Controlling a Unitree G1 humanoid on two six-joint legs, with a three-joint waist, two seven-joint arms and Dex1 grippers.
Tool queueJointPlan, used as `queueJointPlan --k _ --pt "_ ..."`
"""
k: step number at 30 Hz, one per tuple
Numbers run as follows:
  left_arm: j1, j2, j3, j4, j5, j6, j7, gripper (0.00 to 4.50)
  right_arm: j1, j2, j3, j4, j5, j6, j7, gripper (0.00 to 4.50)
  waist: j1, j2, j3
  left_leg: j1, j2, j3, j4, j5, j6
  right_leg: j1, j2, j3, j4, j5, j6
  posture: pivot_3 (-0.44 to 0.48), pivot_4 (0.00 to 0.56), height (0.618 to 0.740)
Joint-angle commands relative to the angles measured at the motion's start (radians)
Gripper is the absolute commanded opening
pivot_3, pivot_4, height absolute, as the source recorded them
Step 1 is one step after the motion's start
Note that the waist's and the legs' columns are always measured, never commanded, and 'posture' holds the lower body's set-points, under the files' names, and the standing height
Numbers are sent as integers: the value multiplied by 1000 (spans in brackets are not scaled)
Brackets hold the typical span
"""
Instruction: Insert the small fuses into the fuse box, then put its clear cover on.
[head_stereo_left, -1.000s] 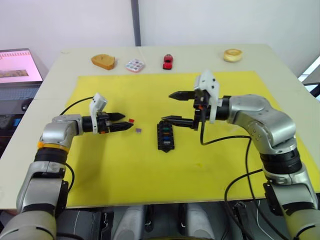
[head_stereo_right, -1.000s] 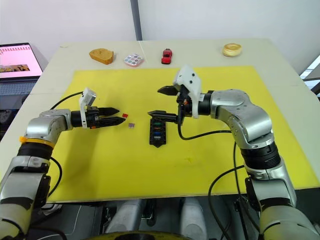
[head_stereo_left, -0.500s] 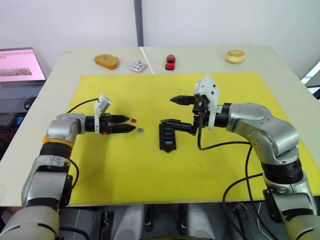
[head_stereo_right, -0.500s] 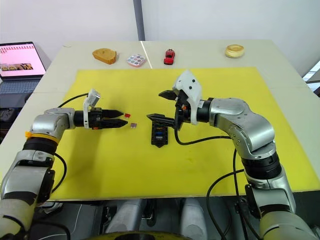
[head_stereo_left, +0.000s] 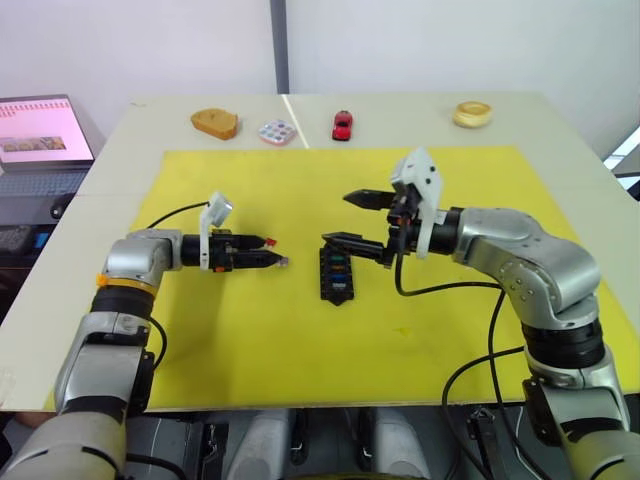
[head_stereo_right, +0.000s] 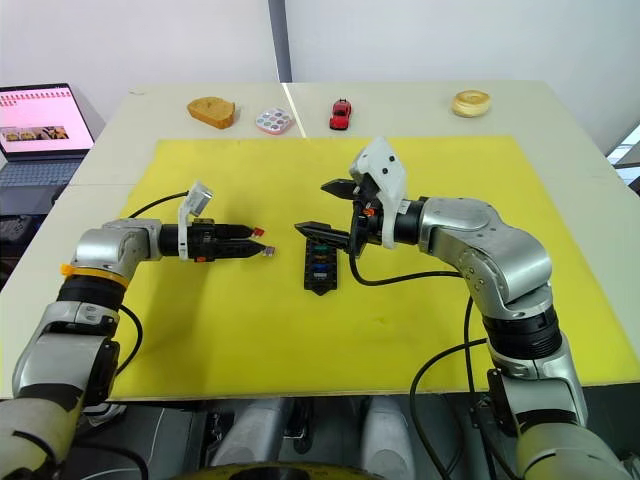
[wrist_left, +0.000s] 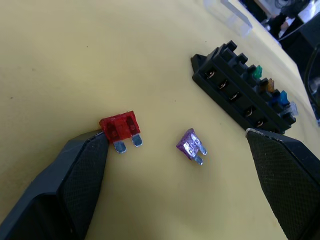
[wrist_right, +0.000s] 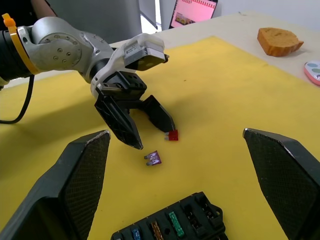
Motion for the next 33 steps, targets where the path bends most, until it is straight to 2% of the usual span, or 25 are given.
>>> queueJointPlan --k 1,2,5,12,13,19,24,26,27,30,33 --pt "24 -41 -9 76 -1 28 15 4500 -25 6 -32 -8 17 -5 -9 4473 1 0 0 0 0 0 0 0 0 0 0 0 0 0 0 0 150 740" --pt "23 -44 -3 86 -1 28 19 4500 -27 4 -32 -6 16 -4 -10 4473 1 0 0 0 0 0 0 0 0 0 0 0 0 0 0 0 150 740" --pt "23 -49 7 100 -3 29 22 3729 -29 1 -31 -2 14 -5 -13 4500 1 0 0 1 0 0 0 0 0 1 0 0 0 0 0 0 150 740" --pt "28 -70 39 154 -2 0 59 219 -37 4 -13 16 -13 -22 -22 4500 -3 0 0 0 0 0 0 0 1 0 0 0 0 0 0 0 150 740" --pt "28 -75 46 158 -6 -1 64 98 -37 2 -14 18 -15 -23 -21 4500 -2 0 0 1 0 0 0 -1 1 0 0 0 0 0 0 0 150 740" --pt "41 -80 113 139 -46 14 97 98 -34 -9 -23 26 -21 -17 -20 4500 -2 0 -1 1 0 0 0 -1 0 1 0 0 0 0 0 0 150 740" --pt "88 -62 179 8 -116 60 124 98 -48 -20 -15 42 -29 20 -28 4500 -7 0 -1 1 0 0 0 -1 0 0 -1 0 0 0 0 0 150 740" --pt "124 -52 225 -119 -178 102 143 98 -85 20 -97 81 115 108 7 4500 -9 0 0 0 0 0 -2 -1 -1 0 -1 1 0 0 0 0 150 740" --pt "149 -44 242 -194 -205 117 147 98 -116 4 -90 105 128 173 11 4500 -13 0 0 0 0 0 -2 -1 -1 0 -1 1 0 0 0 0 150 740" --pt "231 -14 267 -410 -278 149 138 98 -179 -9 -71 185 132 181 62 4500 -29 -1 0 -3 1 0 -3 0 -2 0 -1 1 0 0 0 0 150 740" --pt "243 0 304 -604 -388 235 181 98 -268 -60 -15 266 110 175 163 4500 -29 -1 0 -3 1 -1 -4 0 -3 -2 0 1 -1 0 0 0 150 740"
